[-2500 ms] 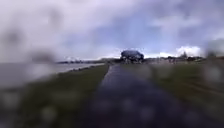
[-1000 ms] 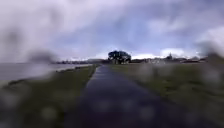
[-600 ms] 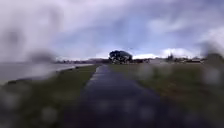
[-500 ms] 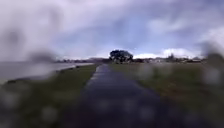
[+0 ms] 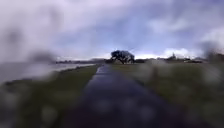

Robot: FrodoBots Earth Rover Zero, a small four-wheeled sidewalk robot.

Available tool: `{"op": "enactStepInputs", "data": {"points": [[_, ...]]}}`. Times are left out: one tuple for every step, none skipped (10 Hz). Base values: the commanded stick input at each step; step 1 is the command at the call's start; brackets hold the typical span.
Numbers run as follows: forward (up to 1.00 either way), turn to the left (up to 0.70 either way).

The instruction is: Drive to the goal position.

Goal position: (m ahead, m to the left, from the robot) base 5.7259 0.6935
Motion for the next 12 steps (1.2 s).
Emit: {"op": "enactStepInputs", "data": {"points": [[0.7, 0.0], [0.7, 0.0], [0.7, 0.0], [0.7, 0.0], [0.7, 0.0], [0.7, 0.0], [0.7, 0.0], [0.7, 0.0], [0.7, 0.0], [0.7, 0.0], [0.7, 0.0], [0.7, 0.0]]}}
